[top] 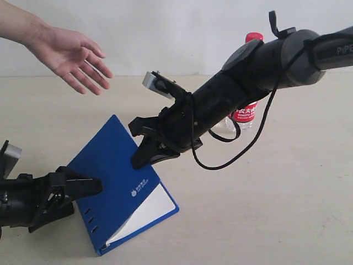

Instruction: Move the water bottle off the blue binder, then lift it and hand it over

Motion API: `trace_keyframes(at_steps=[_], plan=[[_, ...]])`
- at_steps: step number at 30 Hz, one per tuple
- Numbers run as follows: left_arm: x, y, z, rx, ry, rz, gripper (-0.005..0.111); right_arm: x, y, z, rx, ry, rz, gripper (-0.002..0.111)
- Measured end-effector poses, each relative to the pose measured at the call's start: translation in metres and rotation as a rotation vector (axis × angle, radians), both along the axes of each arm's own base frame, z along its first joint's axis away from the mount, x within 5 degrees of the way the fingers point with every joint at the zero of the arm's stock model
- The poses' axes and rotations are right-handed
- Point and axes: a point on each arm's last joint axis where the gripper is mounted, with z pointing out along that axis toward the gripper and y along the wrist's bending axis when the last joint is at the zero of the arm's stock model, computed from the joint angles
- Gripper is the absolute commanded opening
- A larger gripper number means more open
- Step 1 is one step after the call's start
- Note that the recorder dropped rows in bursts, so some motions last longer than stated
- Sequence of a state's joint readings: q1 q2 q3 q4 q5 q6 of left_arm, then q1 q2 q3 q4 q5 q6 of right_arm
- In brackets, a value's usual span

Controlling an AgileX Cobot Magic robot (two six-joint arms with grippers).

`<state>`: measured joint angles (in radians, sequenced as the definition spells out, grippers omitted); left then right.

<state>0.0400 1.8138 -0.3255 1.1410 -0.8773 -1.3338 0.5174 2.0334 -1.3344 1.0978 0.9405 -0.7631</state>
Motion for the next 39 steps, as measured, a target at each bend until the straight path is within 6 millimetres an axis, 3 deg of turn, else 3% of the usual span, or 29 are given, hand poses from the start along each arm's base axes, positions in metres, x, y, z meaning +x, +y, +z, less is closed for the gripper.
trace_keyframes(at_steps=[6, 13, 16, 20, 22, 25, 27, 32, 36, 39], plan=[[0.0, 0.0, 0.0, -0.001, 0.0, 0.004, 0.094, 0.001, 0.003, 0.006, 0.05, -0.005, -0.024, 0.0], [0.0, 0.0, 0.0, 0.0, -0.002, 0.005, 0.094, 0.0, 0.003, 0.039, 0.143, -0.078, -0.057, 0.0], [0.0, 0.0, 0.0, 0.003, -0.005, 0.003, 0.094, -0.001, 0.002, 0.039, 0.116, -0.087, -0.049, 0.0], [0.0, 0.0, 0.0, 0.005, -0.008, 0.001, 0.094, -0.001, -0.003, 0.027, 0.021, -0.103, -0.011, 0.005], [0.0, 0.0, 0.0, 0.005, -0.008, 0.001, 0.094, 0.003, -0.007, 0.02, -0.057, -0.126, -0.029, 0.017], [0.0, 0.0, 0.0, 0.007, -0.011, -0.001, 0.094, 0.008, -0.014, 0.014, -0.16, -0.16, -0.066, 0.046], [0.0, 0.0, 0.0, 0.008, -0.012, -0.003, 0.094, 0.01, -0.018, 0.01, -0.209, -0.168, -0.081, 0.054], [0.0, 0.0, 0.0, 0.008, -0.012, -0.003, 0.094, 0.014, -0.018, -0.014, -0.261, -0.106, -0.11, 0.05], [0.0, 0.0, 0.0, 0.008, -0.013, -0.003, 0.094, 0.016, -0.016, -0.049, -0.288, -0.024, -0.108, 0.05], [0.0, 0.0, 0.0, 0.008, -0.013, -0.003, 0.094, 0.016, -0.012, -0.057, -0.241, 0.004, -0.101, 0.05]])
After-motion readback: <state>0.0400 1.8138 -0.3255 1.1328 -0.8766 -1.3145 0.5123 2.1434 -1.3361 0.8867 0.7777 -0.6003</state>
